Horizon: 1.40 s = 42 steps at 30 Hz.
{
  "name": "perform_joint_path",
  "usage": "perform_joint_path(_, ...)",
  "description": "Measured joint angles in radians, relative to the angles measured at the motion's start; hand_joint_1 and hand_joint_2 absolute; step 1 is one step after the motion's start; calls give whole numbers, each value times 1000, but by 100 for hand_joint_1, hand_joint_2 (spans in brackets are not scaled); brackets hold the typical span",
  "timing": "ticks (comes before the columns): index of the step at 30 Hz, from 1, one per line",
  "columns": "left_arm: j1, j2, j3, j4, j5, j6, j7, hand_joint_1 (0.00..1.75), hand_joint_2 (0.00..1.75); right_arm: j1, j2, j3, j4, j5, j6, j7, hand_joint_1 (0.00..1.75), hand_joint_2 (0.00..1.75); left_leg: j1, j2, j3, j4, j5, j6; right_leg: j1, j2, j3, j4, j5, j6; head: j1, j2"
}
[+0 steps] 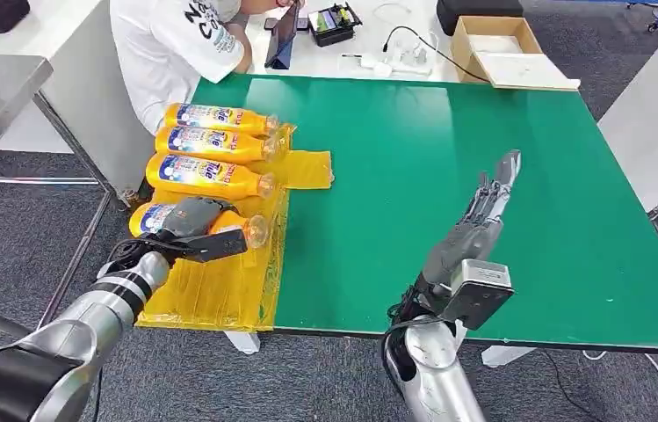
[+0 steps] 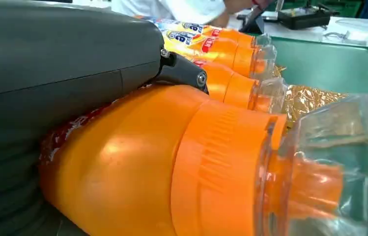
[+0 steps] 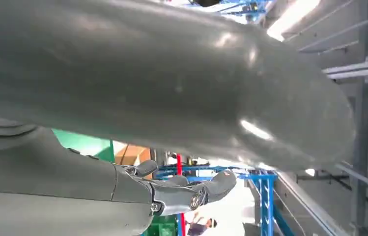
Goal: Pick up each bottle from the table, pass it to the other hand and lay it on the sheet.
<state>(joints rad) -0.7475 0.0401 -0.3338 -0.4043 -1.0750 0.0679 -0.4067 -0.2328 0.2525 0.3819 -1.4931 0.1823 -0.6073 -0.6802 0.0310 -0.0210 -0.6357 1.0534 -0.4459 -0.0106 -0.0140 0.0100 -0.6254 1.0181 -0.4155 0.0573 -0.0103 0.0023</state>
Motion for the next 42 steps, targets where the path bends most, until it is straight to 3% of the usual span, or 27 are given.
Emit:
perform_joint_path(5, -10, 0, -1, 22, -3, -33, -21, 175, 175, -16, 5, 19, 42, -3, 11, 5, 0, 0, 0, 0, 0, 0, 0, 0, 0, 0, 0, 0, 0, 0, 0, 0)
perform_joint_path(6, -12, 0, -2, 26, -5, -38, -21, 157, 175, -19, 5, 22, 49, -3, 11, 5, 0, 0, 0, 0, 0, 0, 0, 0, 0, 0, 0, 0, 0, 0, 0, 0)
perform_joint_path(8, -16, -3, -7, 33, -11, -44, -19, 0, 175, -24, 5, 26, 62, -4, 11, 5, 0, 0, 0, 0, 1, 0, 0, -1, 0, 0, 1, 0, 0, 0, 0, 0)
perform_joint_path(22, -5, -24, -28, 60, -7, -76, -9, 0, 175, -33, 6, 31, 104, -6, 18, 5, 0, 0, 0, 0, 1, 0, 1, -1, 0, 0, 1, 0, 0, 0, 0, 0)
perform_joint_path(23, -5, -25, -28, 60, 1, -86, -9, 0, 0, -34, 6, 31, 106, -6, 19, 5, 0, 0, 0, 0, 1, 0, 1, -1, 0, 0, 1, 0, 0, 0, 0, 0)
perform_joint_path(34, -6, -23, -26, 62, 111, -247, -83, 0, 0, -43, 11, 29, 137, -16, 42, 5, 0, 0, 0, -3, 2, 0, 1, -1, 0, -2, 3, 0, 0, 0, 0, 0)
perform_joint_path(42, -27, 5, 8, 69, 260, -562, -153, 0, 0, -55, 19, 26, 171, -33, 59, -7, 0, 0, 0, -1, 5, 0, 1, -1, 0, -1, 6, 0, 0, 0, 0, 0)
